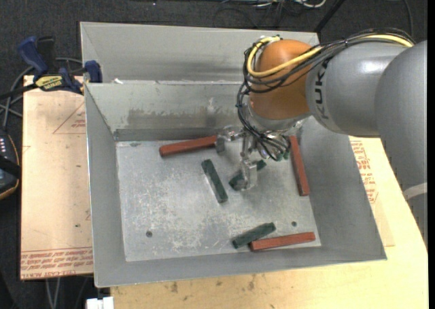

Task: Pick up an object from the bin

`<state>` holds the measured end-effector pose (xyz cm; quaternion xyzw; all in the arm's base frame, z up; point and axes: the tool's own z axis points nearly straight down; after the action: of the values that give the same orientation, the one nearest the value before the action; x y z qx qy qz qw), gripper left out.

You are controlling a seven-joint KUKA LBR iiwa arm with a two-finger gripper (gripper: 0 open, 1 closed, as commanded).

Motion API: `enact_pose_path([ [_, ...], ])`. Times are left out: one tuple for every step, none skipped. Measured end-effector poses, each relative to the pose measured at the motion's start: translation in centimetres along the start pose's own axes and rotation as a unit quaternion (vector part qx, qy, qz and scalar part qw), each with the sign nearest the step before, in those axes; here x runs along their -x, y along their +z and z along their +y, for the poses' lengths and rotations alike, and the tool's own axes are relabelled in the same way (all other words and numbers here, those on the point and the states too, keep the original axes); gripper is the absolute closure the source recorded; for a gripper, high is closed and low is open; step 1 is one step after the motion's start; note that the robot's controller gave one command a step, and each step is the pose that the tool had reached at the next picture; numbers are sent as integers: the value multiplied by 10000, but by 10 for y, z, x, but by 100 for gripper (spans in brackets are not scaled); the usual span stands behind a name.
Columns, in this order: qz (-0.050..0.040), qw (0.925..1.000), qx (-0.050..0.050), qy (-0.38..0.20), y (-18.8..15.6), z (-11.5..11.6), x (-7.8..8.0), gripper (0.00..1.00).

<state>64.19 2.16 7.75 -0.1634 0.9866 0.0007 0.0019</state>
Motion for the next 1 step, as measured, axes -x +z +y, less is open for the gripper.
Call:
enact_pose_path([
  [18, 10000, 0, -90, 8, -22, -28, 0],
])
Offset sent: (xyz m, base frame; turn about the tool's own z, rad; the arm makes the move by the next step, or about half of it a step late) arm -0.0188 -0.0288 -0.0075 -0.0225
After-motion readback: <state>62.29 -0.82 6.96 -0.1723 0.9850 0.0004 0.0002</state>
